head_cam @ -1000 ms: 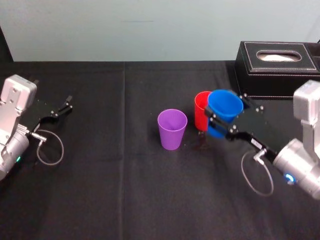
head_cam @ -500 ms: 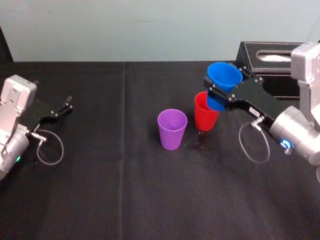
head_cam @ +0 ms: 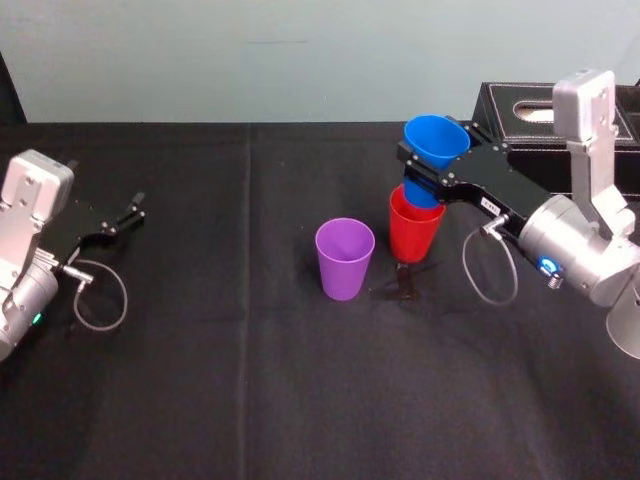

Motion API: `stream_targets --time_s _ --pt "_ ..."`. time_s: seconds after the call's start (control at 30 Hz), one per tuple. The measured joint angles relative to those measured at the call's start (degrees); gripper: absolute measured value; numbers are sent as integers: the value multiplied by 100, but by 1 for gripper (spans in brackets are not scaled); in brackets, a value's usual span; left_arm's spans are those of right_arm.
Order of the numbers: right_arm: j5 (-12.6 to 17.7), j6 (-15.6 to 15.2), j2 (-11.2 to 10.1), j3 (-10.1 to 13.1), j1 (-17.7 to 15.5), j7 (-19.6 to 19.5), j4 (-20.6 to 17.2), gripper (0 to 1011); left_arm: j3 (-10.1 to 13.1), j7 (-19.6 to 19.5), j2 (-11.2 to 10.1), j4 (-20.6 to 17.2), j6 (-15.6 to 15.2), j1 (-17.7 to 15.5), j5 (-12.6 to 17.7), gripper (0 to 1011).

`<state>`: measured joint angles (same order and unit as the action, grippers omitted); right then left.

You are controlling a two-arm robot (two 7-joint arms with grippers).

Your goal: Stack the three plastic cups sequentially using one hand.

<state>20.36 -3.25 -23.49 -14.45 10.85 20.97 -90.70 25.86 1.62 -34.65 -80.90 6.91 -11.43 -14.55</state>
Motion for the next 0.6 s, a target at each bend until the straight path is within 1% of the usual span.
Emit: stream_targets --time_s 0.3,0.6 --pt "-85 63 110 -95 188 -55 309 756 0 0 0 0 0 0 0 1005" --pt "-149 135 175 -123 254 -67 544 756 0 0 0 0 0 0 0 1005"
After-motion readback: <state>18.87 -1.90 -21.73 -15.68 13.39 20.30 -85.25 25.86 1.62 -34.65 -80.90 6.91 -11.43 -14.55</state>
